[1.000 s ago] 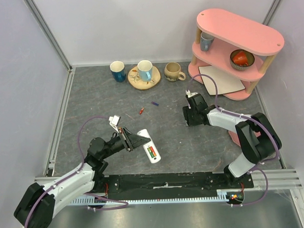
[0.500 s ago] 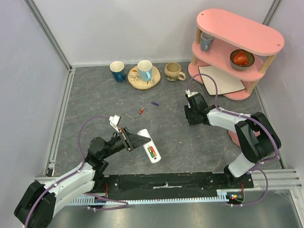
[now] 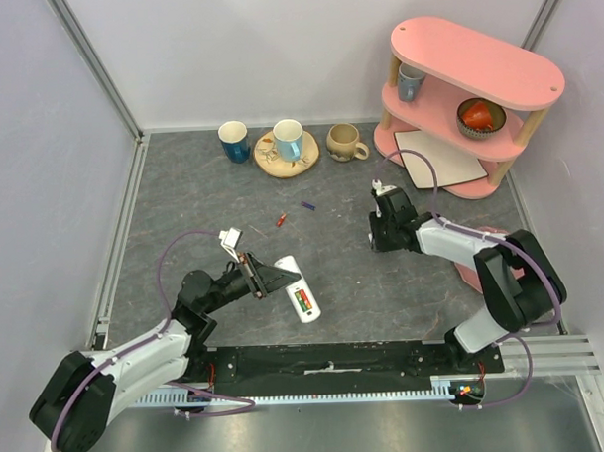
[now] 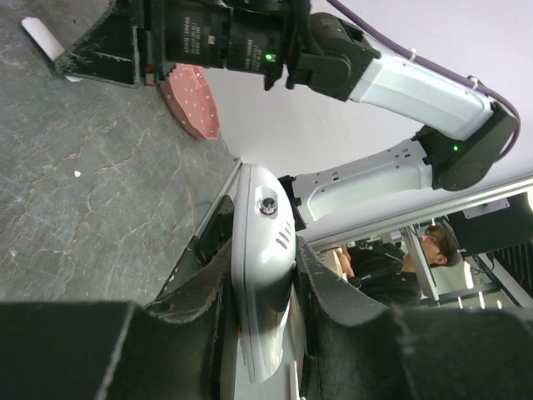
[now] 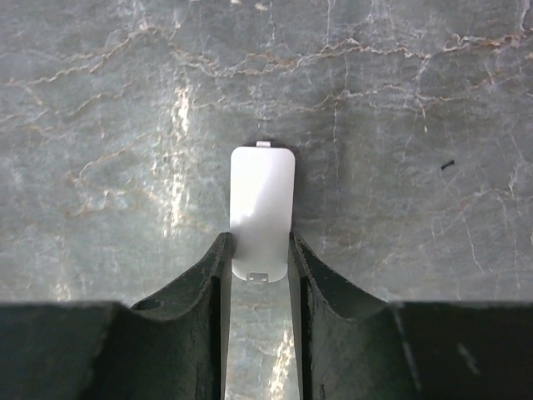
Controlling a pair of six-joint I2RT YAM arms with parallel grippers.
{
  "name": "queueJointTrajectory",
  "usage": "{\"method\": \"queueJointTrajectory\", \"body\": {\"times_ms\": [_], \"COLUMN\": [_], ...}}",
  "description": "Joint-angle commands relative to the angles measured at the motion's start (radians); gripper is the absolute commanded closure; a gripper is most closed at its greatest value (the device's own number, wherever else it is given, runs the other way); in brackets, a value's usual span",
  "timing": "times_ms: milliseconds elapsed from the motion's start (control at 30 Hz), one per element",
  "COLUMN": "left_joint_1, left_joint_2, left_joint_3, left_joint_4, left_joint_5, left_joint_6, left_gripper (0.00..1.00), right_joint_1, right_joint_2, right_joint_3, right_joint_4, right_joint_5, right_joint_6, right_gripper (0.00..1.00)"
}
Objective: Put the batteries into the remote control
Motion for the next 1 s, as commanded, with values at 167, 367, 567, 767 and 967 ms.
{"method": "queueJointTrajectory", "body": {"times_ms": [167, 367, 567, 767, 967], "left_joint_1": [0.0, -0.002, -0.007, -0.025, -0.066], "left_joint_2": [0.046, 0.153, 0.285, 0.393, 0.382], "left_joint_3": [0.07, 0.101, 0.124, 0.155, 0.181], "left_joint_4": [0.044, 0.131, 0.283, 0.314, 0.192], "left_joint_5": [-0.064, -0.115, -0.138, -0.153, -0.225], "left_joint_6": [0.022, 0.007, -0.005, -0.03, -0.016], "left_gripper": [0.98, 0.98, 0.98, 0.98, 0.98], "right_joint_1": [0.017, 0.092, 0.213, 0.385, 0.499], "right_joint_2": [-0.34, -0.586, -0.686, -0.66, -0.554], "right_joint_3": [-0.008, 0.021, 0.114, 0.206, 0.26], "right_joint_4": [-0.097, -0.214, -0.366, -0.449, -0.483], "right_joint_5": [-0.093, -0.176, -0.214, -0.222, -0.188], "right_joint_6": [0.043, 0.044, 0.04, 0.052, 0.072], "right_gripper": [0.86, 1.0, 1.0, 1.0, 1.0]}}
